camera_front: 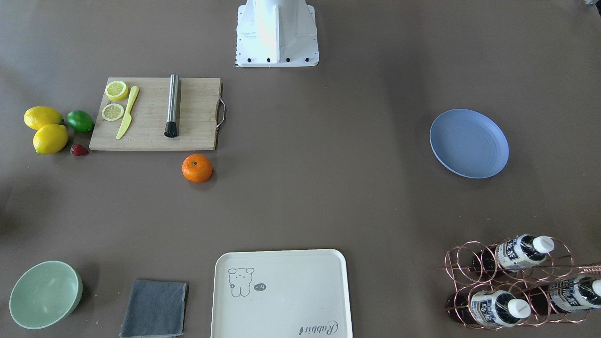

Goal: Pick orange to plate

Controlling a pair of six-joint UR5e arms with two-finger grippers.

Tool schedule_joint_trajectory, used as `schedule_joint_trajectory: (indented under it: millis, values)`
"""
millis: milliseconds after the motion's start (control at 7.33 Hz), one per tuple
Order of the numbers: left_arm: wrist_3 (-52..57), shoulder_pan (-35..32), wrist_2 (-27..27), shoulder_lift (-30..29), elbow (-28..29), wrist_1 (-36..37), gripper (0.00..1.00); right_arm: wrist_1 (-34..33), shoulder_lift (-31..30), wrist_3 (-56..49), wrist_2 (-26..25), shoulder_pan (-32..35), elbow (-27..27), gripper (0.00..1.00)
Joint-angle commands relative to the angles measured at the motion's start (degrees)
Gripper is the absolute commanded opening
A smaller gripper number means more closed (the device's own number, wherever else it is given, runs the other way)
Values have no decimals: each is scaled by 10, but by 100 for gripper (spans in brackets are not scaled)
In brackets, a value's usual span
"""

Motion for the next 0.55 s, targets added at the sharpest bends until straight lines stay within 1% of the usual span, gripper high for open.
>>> schedule_joint_trajectory:
  millis: [0,136,273,409]
  values:
    - [-62,8,-1,-6,1,-17,97,0,23,36,0,-28,8,100]
    - [-134,69,-5,-7,6,-85,97,0,23,33,1,-30,9,100]
    - [-227,130,-4,-15,36,-177,97,0,22,31,1,-33,12,100]
    - [-293,175,-4,-25,89,-272,97,0,22,30,1,-34,13,100]
